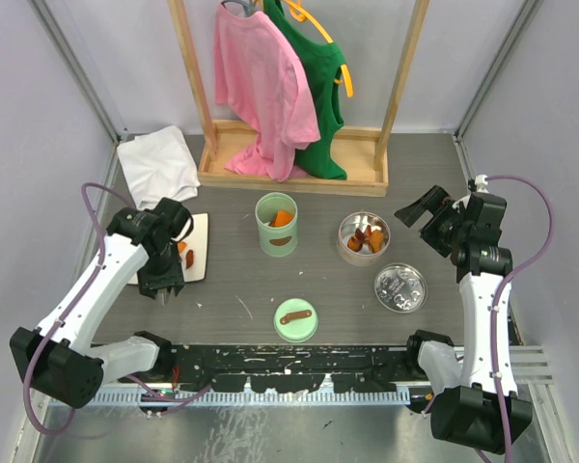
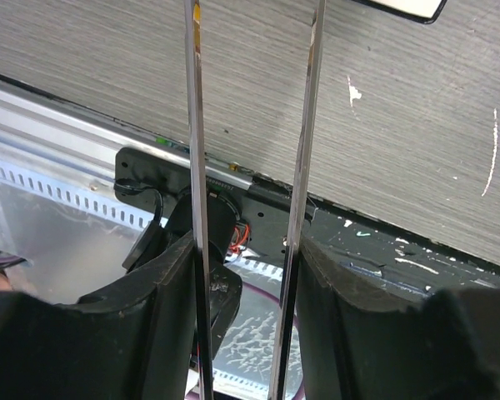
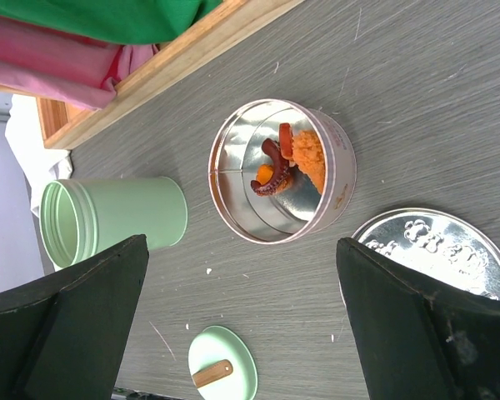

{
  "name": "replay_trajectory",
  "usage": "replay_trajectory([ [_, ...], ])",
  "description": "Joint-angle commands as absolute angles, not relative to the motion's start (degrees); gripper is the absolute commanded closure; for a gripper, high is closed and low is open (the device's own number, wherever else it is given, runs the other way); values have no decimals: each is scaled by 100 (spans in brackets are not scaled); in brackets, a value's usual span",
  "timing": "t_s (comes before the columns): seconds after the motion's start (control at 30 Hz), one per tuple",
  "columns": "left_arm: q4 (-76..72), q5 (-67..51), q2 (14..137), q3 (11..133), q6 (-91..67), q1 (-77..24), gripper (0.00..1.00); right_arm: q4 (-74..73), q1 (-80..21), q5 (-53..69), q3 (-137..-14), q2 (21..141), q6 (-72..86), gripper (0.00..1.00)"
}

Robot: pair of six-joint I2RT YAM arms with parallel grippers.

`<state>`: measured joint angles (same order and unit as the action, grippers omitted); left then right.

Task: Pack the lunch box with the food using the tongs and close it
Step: Pick up the fake food from the plate.

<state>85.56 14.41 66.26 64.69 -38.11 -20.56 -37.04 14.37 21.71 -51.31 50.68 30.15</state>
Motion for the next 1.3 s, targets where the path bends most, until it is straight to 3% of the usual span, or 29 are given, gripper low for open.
replay_trajectory([
  [0.0,8442,1324,6668,6417,-3759,-2022,55,-3393,1453,2250,-5203,5095,3037,0],
  [0.27,8076,1439,6830,6258,-3642,-1935,58,-3397,1455,2250,-5208,5096,3025,0],
  [0.53,8025,1408,6749,6309,-3577,-1780,70,-3437,1453,2195,-5230,5069,2990,0],
  [0.67,8254,1385,6592,6739,-3594,-1780,78,-3446,1459,2186,-5229,5071,2984,0],
  [0.93,8677,1459,6400,8085,-3547,-1780,83,-3459,1452,2188,-5229,5046,2983,0],
  [1.27,7341,-401,6438,8830,-3796,-2228,87,-3482,1455,2163,-5248,5002,3012,0],
])
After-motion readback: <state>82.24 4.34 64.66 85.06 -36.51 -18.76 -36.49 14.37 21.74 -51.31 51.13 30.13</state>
